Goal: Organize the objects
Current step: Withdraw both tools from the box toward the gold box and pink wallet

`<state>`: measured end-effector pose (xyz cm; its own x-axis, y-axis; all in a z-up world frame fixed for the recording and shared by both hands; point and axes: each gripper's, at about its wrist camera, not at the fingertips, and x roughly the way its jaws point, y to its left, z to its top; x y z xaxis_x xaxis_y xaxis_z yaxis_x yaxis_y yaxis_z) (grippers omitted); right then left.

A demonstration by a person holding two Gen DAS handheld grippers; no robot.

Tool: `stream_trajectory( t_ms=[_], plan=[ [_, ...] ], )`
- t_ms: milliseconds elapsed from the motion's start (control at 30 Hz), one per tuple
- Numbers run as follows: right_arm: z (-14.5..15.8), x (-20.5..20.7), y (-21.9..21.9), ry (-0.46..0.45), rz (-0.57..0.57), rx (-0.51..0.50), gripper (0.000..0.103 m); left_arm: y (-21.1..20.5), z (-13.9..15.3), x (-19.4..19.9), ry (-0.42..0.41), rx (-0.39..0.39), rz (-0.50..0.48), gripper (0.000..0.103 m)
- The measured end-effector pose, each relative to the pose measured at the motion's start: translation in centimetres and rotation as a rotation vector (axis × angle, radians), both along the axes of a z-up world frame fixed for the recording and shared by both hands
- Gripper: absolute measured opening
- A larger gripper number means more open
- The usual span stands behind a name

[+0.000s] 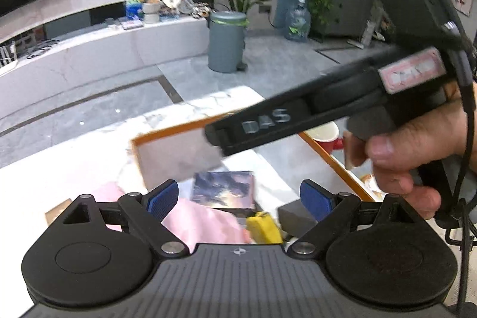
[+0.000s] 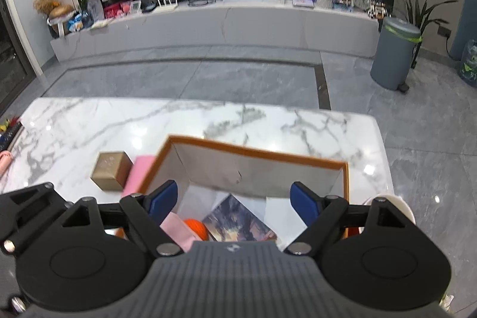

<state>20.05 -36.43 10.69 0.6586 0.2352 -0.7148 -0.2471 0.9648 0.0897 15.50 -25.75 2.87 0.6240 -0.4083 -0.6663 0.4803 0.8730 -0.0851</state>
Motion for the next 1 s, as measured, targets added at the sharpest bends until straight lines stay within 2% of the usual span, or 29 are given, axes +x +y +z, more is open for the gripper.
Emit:
stream_trajectory(
  t_ms=[167, 233, 367, 733, 1000],
  plan=[
    [1.5, -1.0, 1.6, -0.037, 0.022, 0.024, 0.084, 3.2, 1.2, 0.8, -0.023, -0.012, 0.058, 0.103],
    [1.8, -1.2, 2.5, -0.043, 0.037, 0.027, 0.084, 4.3, 1.8, -0.9, -0.026, -0.020, 0.079, 0.103],
    [2.2, -1.7, 4.6, -0.049, 0.072, 0.027, 0.085, 7.1, 2.8, -0.9, -0.027, -0.039, 0.114, 0.103],
    [3.1, -4.3, 10.0, -0.055, 0.152, -0.031, 0.085, 11.2, 4.6, -3.3, -0.061, -0.057, 0.156, 0.103],
    [5.7, -6.8, 14.5, -0.095, 0.190, -0.053, 0.085, 15.0, 6.6, -5.8, -0.115, -0.057, 0.180, 0.103]
  ],
)
